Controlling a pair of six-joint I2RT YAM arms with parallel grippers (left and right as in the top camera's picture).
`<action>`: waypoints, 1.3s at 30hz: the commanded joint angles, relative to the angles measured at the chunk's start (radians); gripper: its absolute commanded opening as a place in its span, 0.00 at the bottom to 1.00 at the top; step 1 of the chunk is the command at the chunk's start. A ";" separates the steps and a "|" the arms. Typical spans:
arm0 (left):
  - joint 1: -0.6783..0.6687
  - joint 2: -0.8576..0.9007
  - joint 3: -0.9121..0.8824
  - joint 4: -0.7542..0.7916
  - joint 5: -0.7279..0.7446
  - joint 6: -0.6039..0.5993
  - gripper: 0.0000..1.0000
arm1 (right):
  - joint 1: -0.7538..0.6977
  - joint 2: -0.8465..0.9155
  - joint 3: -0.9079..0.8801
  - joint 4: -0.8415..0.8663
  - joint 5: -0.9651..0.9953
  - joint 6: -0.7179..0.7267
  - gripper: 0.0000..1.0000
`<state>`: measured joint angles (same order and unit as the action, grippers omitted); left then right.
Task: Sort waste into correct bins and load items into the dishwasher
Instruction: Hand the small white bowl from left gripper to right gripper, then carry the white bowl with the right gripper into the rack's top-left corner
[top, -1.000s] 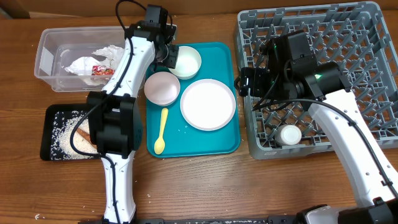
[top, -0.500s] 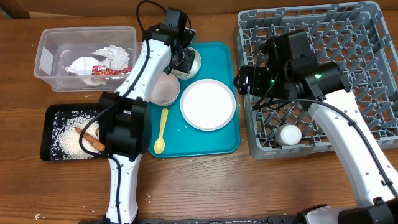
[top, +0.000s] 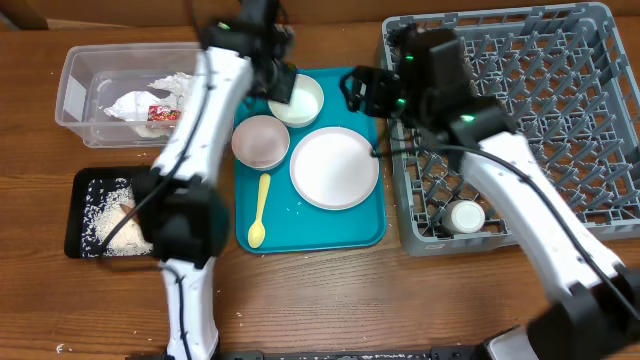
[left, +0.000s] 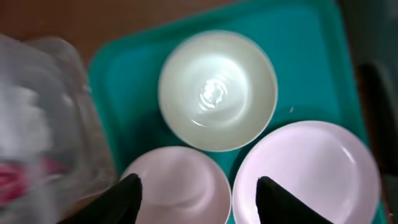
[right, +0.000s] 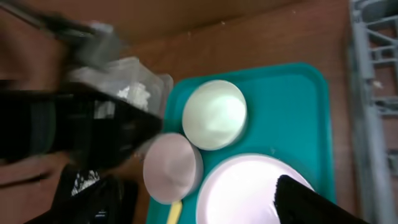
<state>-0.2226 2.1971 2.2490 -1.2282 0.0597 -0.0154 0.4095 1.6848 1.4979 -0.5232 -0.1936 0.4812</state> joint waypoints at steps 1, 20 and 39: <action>0.035 -0.216 0.087 -0.029 -0.044 -0.015 0.75 | 0.019 0.124 0.008 0.095 0.035 0.107 0.76; 0.176 -0.371 0.085 -0.132 -0.052 -0.014 1.00 | 0.082 0.627 0.352 0.085 0.130 0.114 0.55; 0.176 -0.371 0.085 -0.132 -0.052 -0.014 1.00 | 0.079 0.671 0.484 -0.079 0.201 0.045 0.04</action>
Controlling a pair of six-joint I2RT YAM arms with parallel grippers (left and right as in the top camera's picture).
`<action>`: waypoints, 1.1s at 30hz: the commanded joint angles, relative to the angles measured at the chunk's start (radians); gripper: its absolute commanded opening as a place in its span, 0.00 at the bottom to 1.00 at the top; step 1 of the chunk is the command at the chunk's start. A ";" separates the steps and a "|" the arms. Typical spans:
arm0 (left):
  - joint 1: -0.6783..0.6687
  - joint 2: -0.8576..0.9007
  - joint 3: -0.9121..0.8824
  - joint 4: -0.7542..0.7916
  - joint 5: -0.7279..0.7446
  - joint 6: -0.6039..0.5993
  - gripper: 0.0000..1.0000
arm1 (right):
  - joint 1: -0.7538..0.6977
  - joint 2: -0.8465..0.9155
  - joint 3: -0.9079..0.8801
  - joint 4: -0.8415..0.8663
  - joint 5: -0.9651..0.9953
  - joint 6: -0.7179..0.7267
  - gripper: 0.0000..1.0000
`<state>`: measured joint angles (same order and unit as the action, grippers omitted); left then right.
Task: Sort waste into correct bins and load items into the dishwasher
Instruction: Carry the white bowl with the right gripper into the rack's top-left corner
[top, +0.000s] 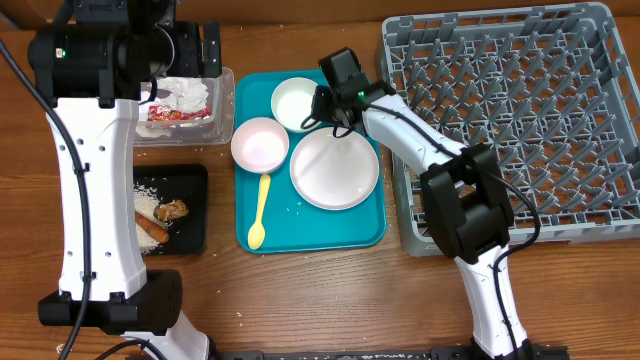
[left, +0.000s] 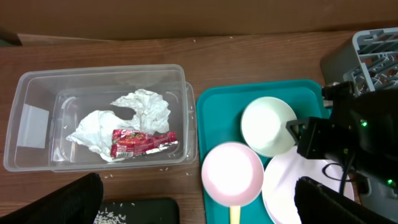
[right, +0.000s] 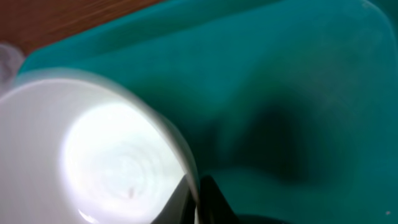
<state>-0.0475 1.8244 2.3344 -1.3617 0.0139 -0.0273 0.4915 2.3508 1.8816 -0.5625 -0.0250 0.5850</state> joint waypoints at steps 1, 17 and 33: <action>0.001 0.002 0.000 0.002 -0.006 -0.003 1.00 | -0.003 0.005 0.135 -0.080 0.056 -0.073 0.04; 0.001 0.002 0.000 0.002 -0.006 -0.003 1.00 | -0.069 -0.028 0.776 -0.818 0.700 -0.083 0.04; 0.001 0.002 0.000 0.002 -0.006 -0.003 1.00 | -0.162 -0.019 0.664 -0.470 1.281 -0.600 0.04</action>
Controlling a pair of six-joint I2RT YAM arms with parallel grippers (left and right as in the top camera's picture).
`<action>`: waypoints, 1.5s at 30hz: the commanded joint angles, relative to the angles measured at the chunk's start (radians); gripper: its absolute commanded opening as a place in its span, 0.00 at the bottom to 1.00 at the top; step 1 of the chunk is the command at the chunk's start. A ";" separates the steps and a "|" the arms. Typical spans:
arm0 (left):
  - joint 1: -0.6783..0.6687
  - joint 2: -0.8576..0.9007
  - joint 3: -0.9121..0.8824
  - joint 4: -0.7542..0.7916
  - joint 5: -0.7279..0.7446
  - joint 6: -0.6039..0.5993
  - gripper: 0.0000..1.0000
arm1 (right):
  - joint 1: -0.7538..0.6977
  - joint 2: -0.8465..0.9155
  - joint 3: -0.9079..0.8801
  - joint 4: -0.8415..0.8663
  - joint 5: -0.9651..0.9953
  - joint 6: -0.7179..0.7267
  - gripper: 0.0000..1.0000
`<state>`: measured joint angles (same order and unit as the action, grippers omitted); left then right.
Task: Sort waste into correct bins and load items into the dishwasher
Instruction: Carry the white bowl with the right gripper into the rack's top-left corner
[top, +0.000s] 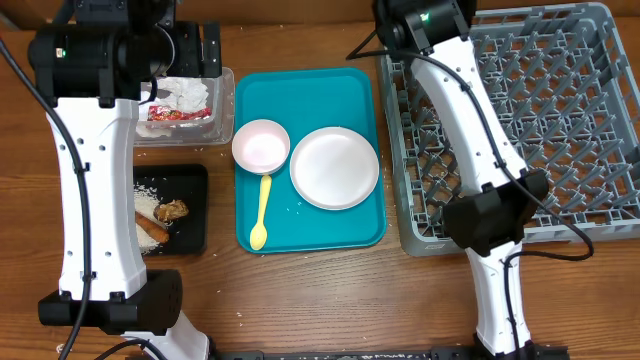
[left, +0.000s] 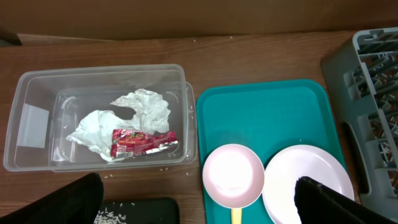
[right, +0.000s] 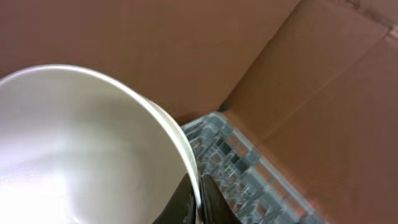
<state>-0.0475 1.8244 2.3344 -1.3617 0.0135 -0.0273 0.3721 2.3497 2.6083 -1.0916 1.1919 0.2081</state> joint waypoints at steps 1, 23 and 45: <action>0.001 0.002 0.000 0.002 -0.006 -0.003 1.00 | -0.048 -0.017 -0.087 0.093 0.064 -0.266 0.04; 0.001 0.002 0.000 0.002 -0.006 -0.003 1.00 | -0.043 -0.016 -0.554 0.560 0.036 -0.658 0.04; 0.001 0.002 0.000 0.002 -0.006 -0.003 1.00 | 0.024 -0.015 -0.598 0.601 0.069 -0.660 0.04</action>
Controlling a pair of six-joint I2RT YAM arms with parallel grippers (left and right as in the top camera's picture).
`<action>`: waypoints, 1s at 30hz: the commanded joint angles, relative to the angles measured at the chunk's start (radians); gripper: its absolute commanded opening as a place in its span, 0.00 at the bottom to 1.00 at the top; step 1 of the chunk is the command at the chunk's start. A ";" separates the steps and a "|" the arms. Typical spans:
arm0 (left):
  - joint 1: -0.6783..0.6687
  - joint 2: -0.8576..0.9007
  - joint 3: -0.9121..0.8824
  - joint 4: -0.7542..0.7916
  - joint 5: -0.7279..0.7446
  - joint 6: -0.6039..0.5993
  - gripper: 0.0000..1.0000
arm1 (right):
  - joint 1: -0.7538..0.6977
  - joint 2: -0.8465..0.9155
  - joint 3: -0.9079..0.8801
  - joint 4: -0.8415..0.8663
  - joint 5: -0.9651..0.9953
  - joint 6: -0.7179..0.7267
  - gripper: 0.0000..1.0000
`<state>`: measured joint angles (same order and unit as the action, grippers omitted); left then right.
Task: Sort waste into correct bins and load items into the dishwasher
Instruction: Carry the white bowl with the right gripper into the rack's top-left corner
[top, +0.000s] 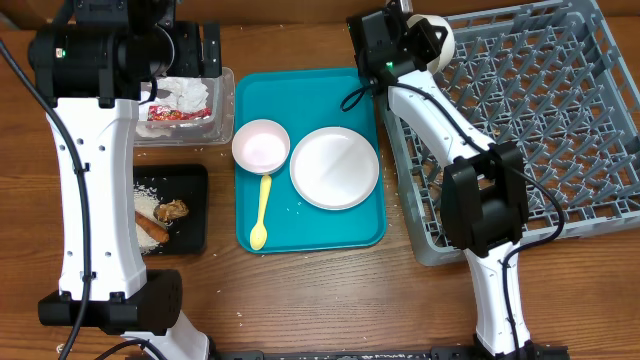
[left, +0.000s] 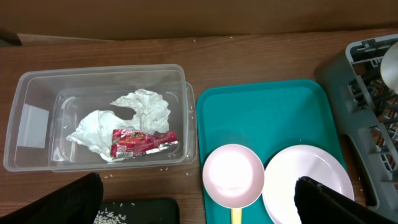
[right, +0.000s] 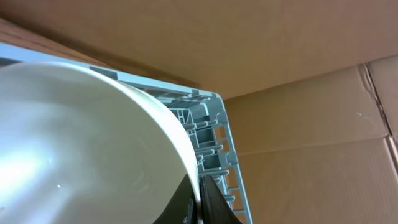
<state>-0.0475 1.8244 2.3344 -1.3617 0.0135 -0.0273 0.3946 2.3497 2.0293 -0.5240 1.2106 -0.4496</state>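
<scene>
My right gripper (top: 412, 45) (right: 200, 202) is shut on the rim of a white bowl (top: 437, 40) (right: 81, 143). It holds the bowl tipped on edge over the back left corner of the grey dish rack (top: 520, 120) (right: 211, 124). On the teal tray (top: 300, 90) (left: 261, 112) lie a pink bowl (top: 261, 144) (left: 233, 175), a white plate (top: 334, 167) (left: 308, 183) and a yellow spoon (top: 261, 210). My left gripper (top: 190, 45) (left: 199, 199) hangs open, high above the clear bin (top: 185, 100) (left: 37, 118).
The clear bin holds a crumpled tissue (left: 140, 109) and a red wrapper (left: 140, 142). A black tray (top: 170, 205) with rice and food scraps lies in front of it. The rack sits askew on the table, its near corner close to the teal tray. Cardboard walls stand behind.
My right gripper has come down with the white bowl from high by the back wall to the rack's back left corner. The rack now sits turned askew. The left arm has not moved.
Both arms were over the tray, the white bowl at its back and my left gripper open above the bowls. Then the left arm was above the bin and my right gripper was shut on the bowl's rim. Then the bowl was off the tray, and now it is at the rack.
</scene>
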 joint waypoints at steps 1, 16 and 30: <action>0.001 0.002 0.000 0.002 -0.006 -0.003 1.00 | -0.001 -0.015 -0.019 0.049 0.074 -0.009 0.04; 0.001 0.002 0.000 0.002 -0.006 -0.003 1.00 | -0.009 0.026 -0.020 0.061 0.098 -0.092 0.04; 0.001 0.002 0.000 0.002 -0.006 -0.003 1.00 | 0.050 0.032 -0.020 0.020 0.236 -0.097 0.04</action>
<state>-0.0475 1.8244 2.3344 -1.3617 0.0135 -0.0273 0.4274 2.3657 2.0155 -0.5007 1.3655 -0.5480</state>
